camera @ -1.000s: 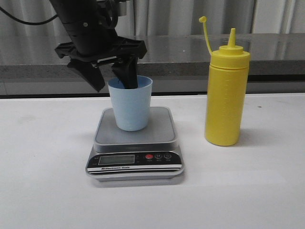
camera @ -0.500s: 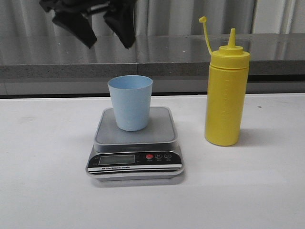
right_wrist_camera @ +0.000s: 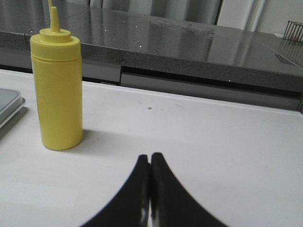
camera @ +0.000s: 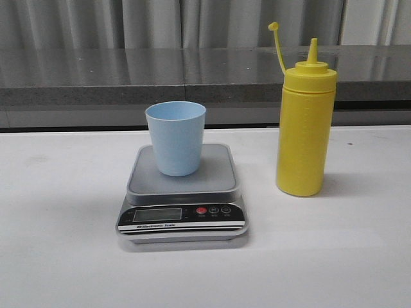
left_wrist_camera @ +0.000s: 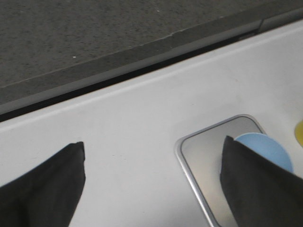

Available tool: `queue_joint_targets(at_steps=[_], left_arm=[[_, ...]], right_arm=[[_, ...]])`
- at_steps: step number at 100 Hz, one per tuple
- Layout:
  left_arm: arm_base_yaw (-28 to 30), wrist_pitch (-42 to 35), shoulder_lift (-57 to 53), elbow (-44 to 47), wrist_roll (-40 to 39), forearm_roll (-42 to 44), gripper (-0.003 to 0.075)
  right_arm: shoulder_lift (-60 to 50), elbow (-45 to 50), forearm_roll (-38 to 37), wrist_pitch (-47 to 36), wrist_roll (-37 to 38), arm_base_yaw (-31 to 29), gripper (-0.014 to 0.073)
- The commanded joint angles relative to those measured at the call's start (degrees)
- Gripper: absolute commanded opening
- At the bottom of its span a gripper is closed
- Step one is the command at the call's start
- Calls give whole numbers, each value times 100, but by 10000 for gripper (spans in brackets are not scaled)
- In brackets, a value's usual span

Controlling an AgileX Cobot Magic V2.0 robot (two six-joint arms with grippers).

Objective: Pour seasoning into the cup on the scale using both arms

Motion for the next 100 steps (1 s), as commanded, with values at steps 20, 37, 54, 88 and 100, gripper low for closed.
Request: queue_joint_targets(at_steps=[20, 37, 54, 88, 100], left_arm=[[687, -1945, -1771, 1954, -68, -115, 566], [876, -2733, -2981, 3294, -68, -42, 566], [887, -3366, -4180, 4463, -68, 0, 566], [887, -3348, -5998, 5498, -34, 127, 566], [887, -3348, -6338, 5541, -34, 419, 566]], right_arm=[[-93, 8, 0, -452, -46, -27, -120], [-93, 8, 0, -452, -46, -27, -120], [-93, 8, 0, -452, -46, -27, -120], [-93, 8, 0, -452, -46, -27, -120], [-93, 8, 0, -452, -46, -27, -120]])
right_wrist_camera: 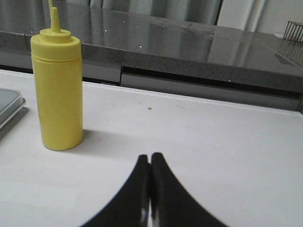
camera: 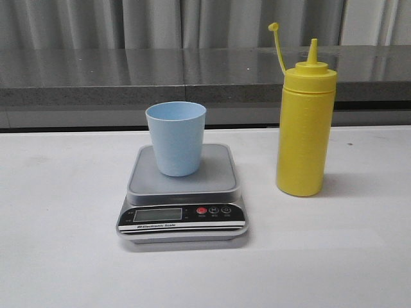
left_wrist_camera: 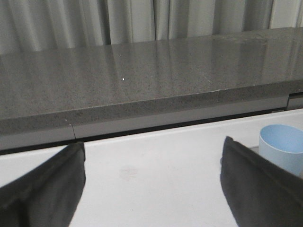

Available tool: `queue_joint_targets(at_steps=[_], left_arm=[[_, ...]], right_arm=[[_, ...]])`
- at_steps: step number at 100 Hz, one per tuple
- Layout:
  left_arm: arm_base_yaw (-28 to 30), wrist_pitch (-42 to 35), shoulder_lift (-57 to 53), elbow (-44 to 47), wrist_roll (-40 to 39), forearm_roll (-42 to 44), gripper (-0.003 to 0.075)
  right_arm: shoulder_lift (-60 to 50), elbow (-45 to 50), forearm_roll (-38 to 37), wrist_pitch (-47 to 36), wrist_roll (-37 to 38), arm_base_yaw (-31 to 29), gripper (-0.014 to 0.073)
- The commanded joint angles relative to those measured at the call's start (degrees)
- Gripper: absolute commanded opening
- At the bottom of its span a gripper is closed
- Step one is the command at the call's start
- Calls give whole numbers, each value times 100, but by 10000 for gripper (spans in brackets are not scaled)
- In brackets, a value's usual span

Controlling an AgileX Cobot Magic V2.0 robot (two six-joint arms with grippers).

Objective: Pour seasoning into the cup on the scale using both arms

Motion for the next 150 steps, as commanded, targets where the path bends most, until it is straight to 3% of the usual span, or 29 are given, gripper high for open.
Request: queue_joint_targets(at_steps=[1, 22, 31, 43, 66, 87, 111, 137, 150], left_arm=[[14, -543, -124, -146, -34, 193, 566], [14, -529, -163, -146, -34, 306, 563], [14, -529, -163, -146, -34, 306, 512], [14, -529, -163, -146, -34, 306, 363], [14, -529, -163, -146, -34, 306, -21], [14, -529, -163, -146, -34, 322, -18], [14, -529, -163, -146, -34, 322, -18], [14, -529, -163, -146, -34, 322, -18], [14, -529, -163, -146, -34, 322, -18]], right_arm=[[-93, 8, 0, -452, -46, -27, -120], [-93, 8, 0, -452, -46, -27, -120], [-93, 8, 0, -452, -46, -27, -120], [-93, 8, 0, -452, -46, -27, -120], [-93, 8, 0, -452, -46, -27, -120], [-93, 8, 0, -601, -46, -27, -120], [-93, -119, 242, -1949, 207, -27, -120], [691, -1506, 323, -748, 468, -27, -120], [1546, -2221, 323, -603, 468, -27, -120]])
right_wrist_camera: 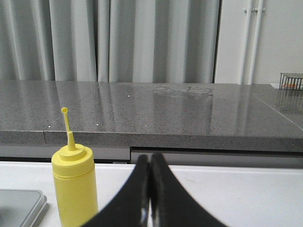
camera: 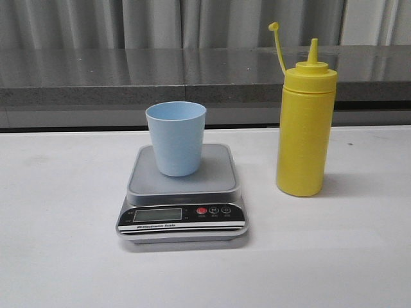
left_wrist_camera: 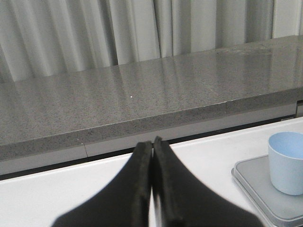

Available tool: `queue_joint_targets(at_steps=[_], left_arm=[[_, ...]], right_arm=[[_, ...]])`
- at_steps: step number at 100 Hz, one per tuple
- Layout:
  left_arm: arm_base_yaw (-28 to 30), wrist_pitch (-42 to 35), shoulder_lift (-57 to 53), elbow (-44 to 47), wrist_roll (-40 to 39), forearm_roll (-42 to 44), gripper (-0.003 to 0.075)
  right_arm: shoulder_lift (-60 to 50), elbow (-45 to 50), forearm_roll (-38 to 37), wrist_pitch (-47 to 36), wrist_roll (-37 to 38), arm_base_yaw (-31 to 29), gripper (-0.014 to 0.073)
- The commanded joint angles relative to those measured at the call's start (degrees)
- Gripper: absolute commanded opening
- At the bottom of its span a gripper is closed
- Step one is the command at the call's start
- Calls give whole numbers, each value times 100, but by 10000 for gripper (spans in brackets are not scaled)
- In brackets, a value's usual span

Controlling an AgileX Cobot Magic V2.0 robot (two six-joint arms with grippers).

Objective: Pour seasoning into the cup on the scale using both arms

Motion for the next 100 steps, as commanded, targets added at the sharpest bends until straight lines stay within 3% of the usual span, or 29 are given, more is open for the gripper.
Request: queue_joint_targets(at_steps=[1, 28, 49, 79, 100], left_arm=[[14, -470, 31, -146, -34, 5, -18], [14, -470, 31, -146, -34, 5, -18], [14, -470, 31, -146, -34, 5, -18], [14, -470, 31, -146, -34, 5, -18], [14, -470, 31, -146, -34, 5, -18]], right_arm=[[636, -588, 0, -282, 30, -27, -120], [2476, -1238, -109, -416, 30, -20, -120], [3694, -1244, -673, -1212, 30, 4, -120], [4720, -1244, -995, -1789, 30, 687, -120], [5321, -1234, -995, -2098, 34, 797, -119]])
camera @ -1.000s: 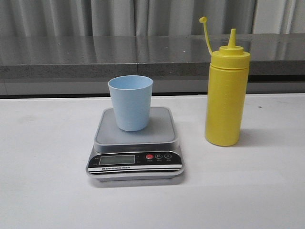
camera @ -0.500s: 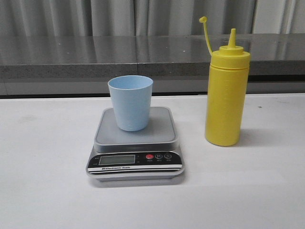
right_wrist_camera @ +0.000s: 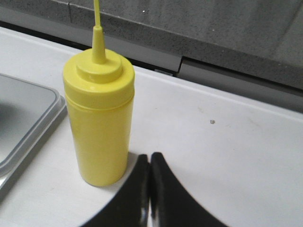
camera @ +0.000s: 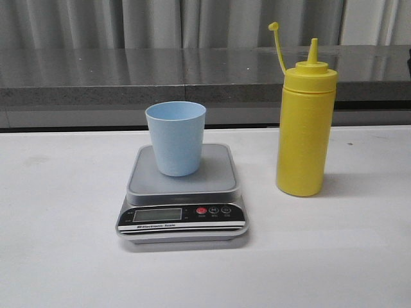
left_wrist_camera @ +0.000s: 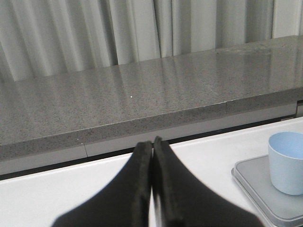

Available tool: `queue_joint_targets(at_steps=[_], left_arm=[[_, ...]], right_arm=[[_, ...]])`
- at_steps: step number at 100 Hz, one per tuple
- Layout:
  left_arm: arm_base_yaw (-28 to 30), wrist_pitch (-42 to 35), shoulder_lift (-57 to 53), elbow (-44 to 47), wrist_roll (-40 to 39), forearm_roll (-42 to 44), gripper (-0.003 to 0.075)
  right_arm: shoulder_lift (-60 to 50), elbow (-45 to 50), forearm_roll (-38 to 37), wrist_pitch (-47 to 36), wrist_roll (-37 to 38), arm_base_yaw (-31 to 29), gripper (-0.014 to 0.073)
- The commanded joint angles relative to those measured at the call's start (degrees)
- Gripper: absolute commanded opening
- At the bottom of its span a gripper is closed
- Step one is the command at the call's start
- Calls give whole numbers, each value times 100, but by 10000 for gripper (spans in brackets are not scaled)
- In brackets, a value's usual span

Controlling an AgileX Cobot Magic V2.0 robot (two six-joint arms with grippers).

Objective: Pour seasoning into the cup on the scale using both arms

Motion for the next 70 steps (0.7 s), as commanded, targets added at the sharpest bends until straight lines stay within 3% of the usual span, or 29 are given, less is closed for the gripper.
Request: queue_joint_targets(at_steps=[1, 11, 20, 27, 41, 57, 70], left_arm=[[14, -470, 31, -146, -34, 5, -18], [14, -470, 31, -146, -34, 5, -18], [14, -470, 31, -146, -34, 5, -18], [14, -470, 31, -146, -34, 5, -18], [14, -470, 31, -146, -34, 5, -18], [14, -470, 31, -146, -34, 5, -18], [14, -470, 31, -146, -34, 5, -18]], right_arm=[[167, -183, -45, -574, 0, 12, -118], [371, -176, -40, -580, 2, 12, -78], [426, -123, -40, -701, 2, 12, 38], [426, -6, -40, -992, 2, 12, 197], [426, 397, -40, -1949, 2, 12, 615], [426, 888, -46, -2905, 2, 12, 584], [433, 1063, -46, -3185, 2, 12, 584]])
